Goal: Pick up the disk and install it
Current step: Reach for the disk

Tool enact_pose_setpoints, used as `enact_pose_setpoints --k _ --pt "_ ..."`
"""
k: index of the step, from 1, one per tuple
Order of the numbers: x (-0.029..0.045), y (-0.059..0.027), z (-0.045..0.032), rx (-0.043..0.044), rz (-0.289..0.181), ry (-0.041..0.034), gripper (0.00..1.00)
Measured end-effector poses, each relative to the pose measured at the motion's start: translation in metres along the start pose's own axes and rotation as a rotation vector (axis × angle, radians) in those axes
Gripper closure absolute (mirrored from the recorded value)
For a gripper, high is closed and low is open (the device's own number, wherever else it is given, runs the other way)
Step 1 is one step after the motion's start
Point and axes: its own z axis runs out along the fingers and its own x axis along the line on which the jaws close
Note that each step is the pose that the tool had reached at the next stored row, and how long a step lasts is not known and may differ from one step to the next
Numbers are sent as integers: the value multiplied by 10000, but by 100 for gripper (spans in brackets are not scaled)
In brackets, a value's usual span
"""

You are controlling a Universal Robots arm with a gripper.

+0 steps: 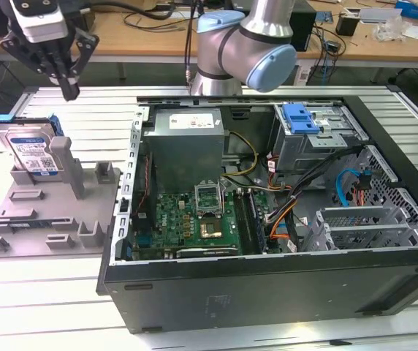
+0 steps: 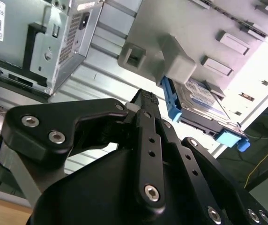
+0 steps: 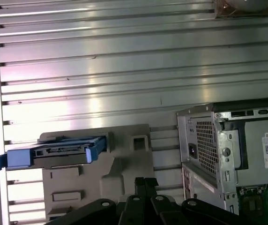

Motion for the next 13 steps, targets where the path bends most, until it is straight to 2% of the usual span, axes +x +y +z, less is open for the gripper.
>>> enact_pose_setpoints --k 13 --pt "486 110 -2 0 5 -1 89"
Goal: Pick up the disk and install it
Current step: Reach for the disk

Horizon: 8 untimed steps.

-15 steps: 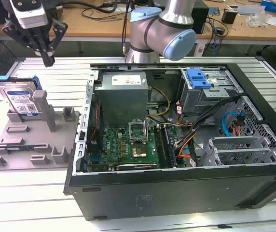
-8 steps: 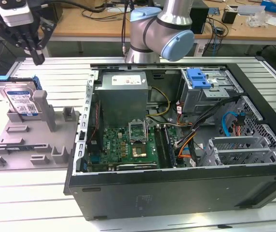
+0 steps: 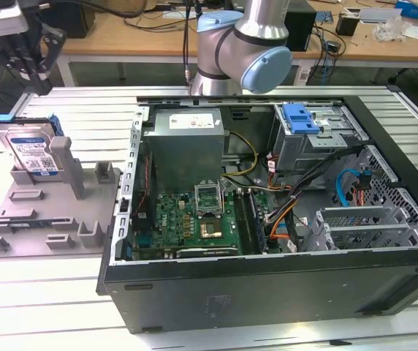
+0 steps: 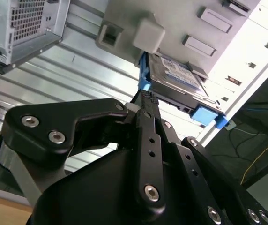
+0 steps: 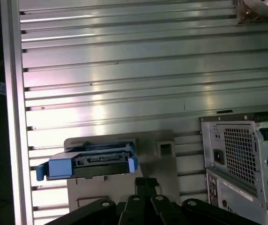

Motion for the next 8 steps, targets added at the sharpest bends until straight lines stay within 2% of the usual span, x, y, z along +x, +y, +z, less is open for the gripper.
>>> enact_pose_setpoints --k 6,8 --pt "234 56 -1 1 3 0 89" --pt "348 87 -1 0 2 0 89"
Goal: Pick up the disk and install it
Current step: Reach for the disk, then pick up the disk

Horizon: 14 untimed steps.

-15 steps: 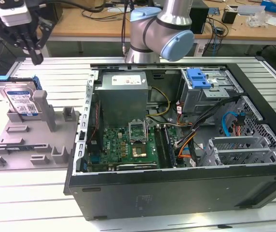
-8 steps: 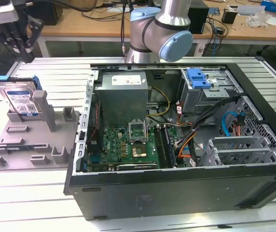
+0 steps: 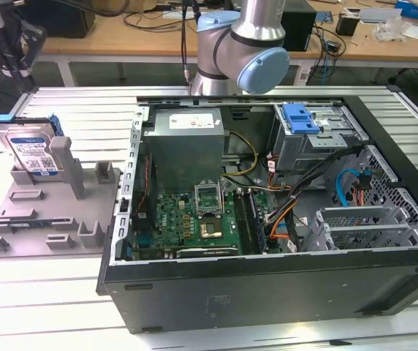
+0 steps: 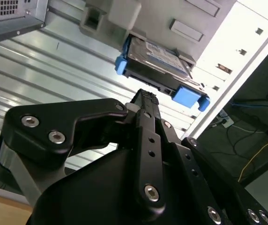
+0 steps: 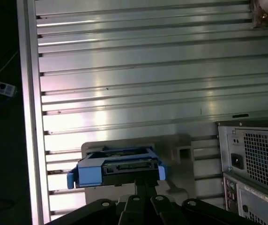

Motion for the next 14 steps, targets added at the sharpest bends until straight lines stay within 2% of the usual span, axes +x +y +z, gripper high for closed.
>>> enact_pose_setpoints --k 2,4,14 --pt "145 47 1 0 2 -1 89" --pt "205 69 1 -1 2 1 89" --pt "219 72 2 1 3 -1 89"
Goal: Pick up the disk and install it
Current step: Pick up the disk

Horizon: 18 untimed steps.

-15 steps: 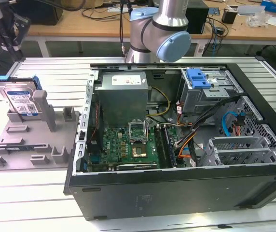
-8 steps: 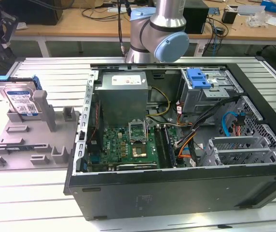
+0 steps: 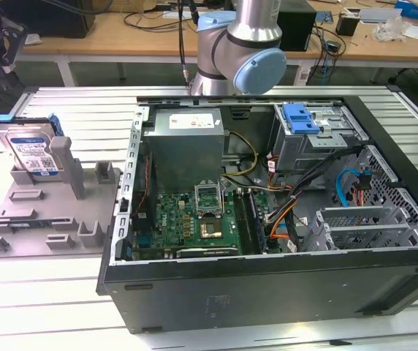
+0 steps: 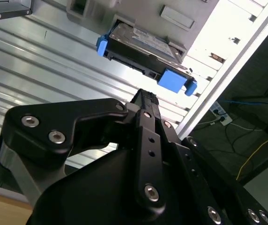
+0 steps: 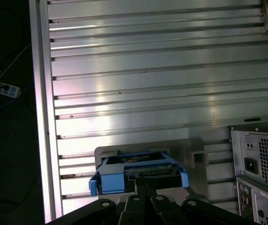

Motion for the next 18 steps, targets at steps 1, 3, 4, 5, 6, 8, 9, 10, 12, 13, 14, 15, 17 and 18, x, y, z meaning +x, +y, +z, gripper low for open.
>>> enact_pose_setpoints --k 1,3,4,5,6,8,9,10,12,13,14,15,17,18 --pt "0 0 0 0 0 0 89" --pt "0 0 0 0 0 0 89" --pt "0 0 0 0 0 0 89" --pt "0 0 0 1 0 0 89" --pt "1 0 0 0 0 1 89" --pt "1 0 0 0 0 0 89" --pt "1 0 0 0 0 0 89" --pt "1 0 -1 0 0 6 89" --pt "-5 0 0 10 -10 193 89" --pt "-6 0 0 14 -24 265 89" --pt "-6 0 0 17 -51 335 89" --pt "-6 0 0 24 -111 414 89" --pt "-6 0 2 32 -446 537 89" --pt "-6 0 2 34 -704 575 89"
